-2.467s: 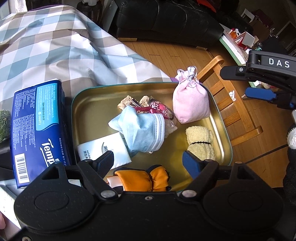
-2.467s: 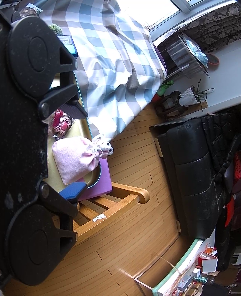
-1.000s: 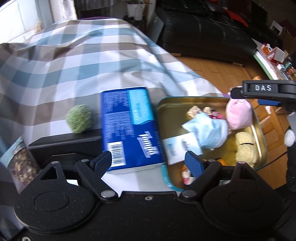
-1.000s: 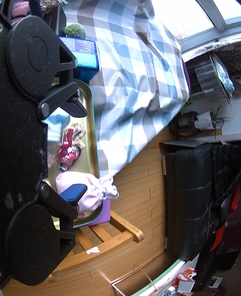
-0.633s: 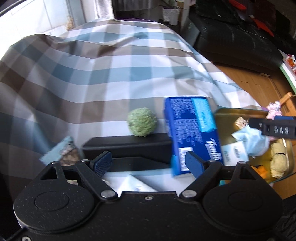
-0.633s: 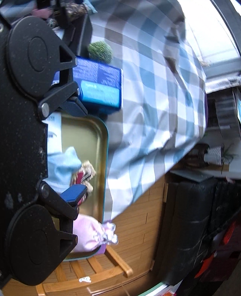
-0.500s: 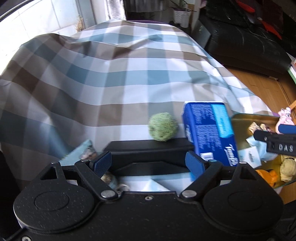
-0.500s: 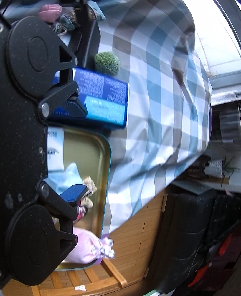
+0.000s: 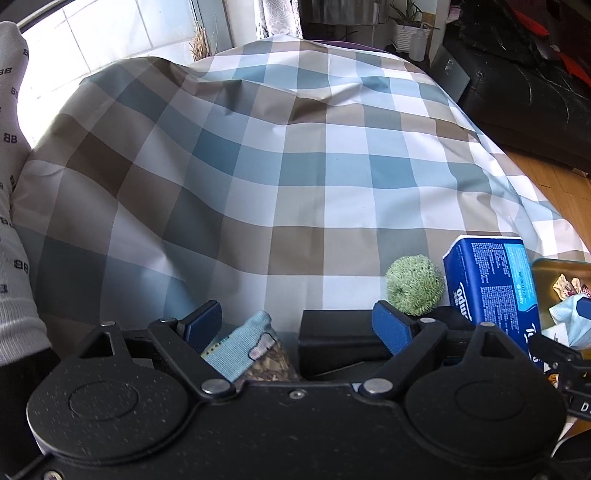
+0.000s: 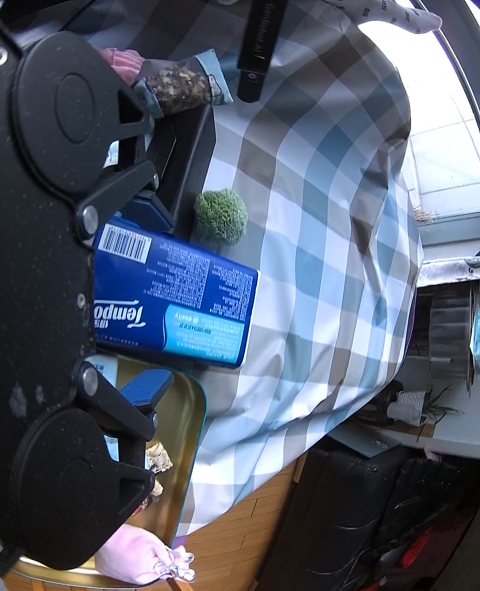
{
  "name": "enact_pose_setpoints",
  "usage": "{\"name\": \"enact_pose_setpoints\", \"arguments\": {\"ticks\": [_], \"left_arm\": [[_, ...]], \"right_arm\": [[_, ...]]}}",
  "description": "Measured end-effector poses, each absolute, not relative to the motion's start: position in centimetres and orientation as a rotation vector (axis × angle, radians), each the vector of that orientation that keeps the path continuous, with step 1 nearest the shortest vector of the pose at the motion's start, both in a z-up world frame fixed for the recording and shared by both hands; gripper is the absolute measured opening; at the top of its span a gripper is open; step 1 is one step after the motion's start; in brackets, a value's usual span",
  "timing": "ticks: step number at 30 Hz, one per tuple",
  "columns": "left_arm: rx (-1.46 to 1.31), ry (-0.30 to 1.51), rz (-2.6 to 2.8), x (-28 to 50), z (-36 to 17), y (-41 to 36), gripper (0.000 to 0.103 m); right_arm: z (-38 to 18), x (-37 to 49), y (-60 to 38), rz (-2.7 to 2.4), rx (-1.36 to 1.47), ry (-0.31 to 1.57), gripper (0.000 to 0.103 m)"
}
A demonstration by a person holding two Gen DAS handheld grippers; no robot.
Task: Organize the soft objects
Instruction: 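Reach the right gripper to the green knitted ball and grasp it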
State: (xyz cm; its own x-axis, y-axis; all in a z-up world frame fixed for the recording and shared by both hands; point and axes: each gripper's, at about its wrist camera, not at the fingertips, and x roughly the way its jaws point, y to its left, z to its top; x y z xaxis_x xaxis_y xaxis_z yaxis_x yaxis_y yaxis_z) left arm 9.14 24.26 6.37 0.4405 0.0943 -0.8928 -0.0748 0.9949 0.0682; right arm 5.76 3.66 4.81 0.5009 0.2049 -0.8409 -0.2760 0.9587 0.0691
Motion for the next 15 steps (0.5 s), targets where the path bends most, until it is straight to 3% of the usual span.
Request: {"name": "enact_pose_setpoints", "arguments": {"ticks": [15], "left_arm": [[-0.109,1.204,0.057,9.4,4.6,28.0,0.086]], "right_arm": [[4.6,5.3,5.3,0.317,-0.118,0.942,0.082]]}}
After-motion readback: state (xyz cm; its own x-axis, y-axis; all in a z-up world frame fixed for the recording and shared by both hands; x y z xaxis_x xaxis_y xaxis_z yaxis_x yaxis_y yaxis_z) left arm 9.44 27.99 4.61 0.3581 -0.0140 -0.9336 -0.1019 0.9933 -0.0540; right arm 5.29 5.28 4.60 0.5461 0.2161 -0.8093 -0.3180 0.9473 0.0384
